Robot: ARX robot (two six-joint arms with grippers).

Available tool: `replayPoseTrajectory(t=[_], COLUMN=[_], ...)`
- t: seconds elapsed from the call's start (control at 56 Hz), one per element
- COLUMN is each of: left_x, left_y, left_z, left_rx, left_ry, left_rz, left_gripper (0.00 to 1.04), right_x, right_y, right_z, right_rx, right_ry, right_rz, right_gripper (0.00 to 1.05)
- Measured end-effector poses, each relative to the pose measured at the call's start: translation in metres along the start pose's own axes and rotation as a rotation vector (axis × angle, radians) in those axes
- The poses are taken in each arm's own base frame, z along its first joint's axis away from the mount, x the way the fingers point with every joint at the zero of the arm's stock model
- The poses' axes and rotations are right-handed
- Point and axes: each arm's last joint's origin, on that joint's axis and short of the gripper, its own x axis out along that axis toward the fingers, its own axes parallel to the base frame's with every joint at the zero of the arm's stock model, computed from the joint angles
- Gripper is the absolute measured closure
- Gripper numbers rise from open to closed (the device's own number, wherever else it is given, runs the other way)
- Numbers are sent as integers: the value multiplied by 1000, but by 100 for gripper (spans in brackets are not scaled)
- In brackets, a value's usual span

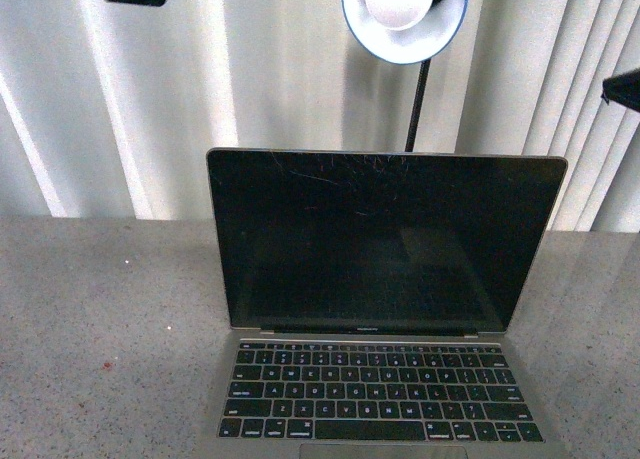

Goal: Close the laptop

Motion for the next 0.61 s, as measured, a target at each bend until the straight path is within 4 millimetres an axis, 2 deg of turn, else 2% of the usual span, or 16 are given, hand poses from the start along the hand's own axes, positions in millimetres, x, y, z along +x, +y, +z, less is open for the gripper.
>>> replayPoseTrajectory(t=[0.161, 0.25, 0.411, 0.554, 0.607], left_x=[32, 49, 76, 85, 86], left_y=[-5, -9, -21, -33, -39], left_z=[-10, -15, -15, -13, -18], left_rx=[81, 118, 189, 232, 284], left_ry=[65, 97, 107, 154, 198], left_rz=[36, 56, 56, 12, -17], left_gripper=[7, 8, 35, 59, 73], right_x=[18, 25, 38, 49, 55], right_y=[-5, -7, -11, -18, -20], right_z=[0, 0, -2, -3, -5], right_rx=[-20, -30, -60, -80, -95], right_ry=[-4, -14, -8, 32, 54], right_rz=[36, 65, 147, 176, 206], right_gripper=[8, 22, 50, 75, 87])
